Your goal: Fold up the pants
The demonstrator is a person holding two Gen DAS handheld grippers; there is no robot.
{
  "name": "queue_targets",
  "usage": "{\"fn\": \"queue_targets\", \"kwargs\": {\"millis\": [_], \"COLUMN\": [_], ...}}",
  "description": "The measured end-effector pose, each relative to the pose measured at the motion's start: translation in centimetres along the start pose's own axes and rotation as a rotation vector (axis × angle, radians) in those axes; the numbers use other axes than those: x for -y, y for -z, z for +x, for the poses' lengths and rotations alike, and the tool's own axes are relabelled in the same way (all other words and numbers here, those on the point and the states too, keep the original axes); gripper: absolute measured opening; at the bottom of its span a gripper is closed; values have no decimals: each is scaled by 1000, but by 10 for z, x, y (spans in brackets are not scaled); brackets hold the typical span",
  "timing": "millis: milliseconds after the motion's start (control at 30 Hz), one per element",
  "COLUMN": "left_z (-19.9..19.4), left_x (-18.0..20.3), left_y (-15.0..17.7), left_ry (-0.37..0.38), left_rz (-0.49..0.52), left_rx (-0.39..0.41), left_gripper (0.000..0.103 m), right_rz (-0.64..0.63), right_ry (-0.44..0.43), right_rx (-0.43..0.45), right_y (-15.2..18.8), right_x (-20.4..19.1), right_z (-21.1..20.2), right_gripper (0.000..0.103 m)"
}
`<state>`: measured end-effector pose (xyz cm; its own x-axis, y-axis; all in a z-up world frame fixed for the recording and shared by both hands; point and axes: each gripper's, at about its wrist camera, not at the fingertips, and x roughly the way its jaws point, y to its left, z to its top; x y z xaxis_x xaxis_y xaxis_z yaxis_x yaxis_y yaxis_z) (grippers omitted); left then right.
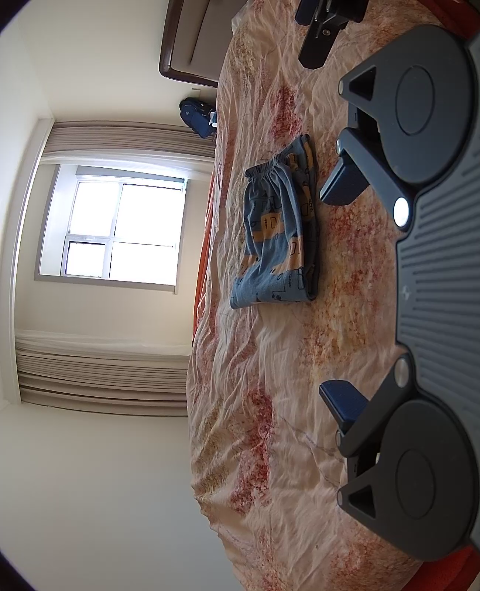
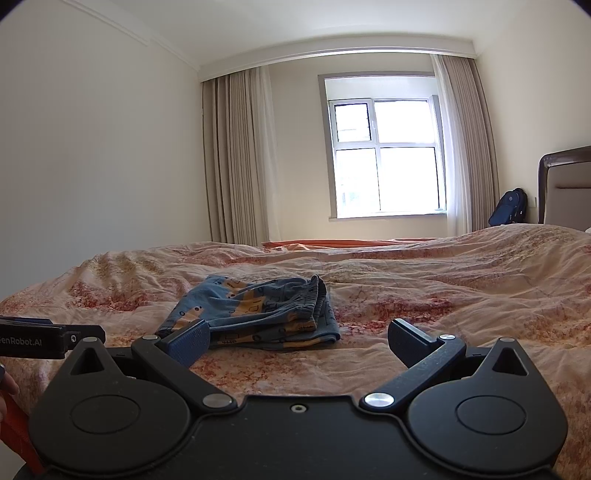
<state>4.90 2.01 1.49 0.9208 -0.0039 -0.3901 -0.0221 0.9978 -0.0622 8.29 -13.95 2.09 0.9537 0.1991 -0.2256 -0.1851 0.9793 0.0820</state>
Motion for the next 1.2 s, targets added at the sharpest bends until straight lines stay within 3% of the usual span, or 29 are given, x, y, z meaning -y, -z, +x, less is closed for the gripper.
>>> {"fn": "queue_targets", "kwargs": {"millis": [1200], "left_z": [6], "left_x": [5], "left_y": [4], "left_ry": [14], "left_rz": [18], "left_rx": [-25], "left_gripper": [103], "right_rz": [3], "right_ry": [-4], "right_rx": [-22], "right_y": [5], "right_x": [1], "right_z": [5], "right_gripper": [103]}}
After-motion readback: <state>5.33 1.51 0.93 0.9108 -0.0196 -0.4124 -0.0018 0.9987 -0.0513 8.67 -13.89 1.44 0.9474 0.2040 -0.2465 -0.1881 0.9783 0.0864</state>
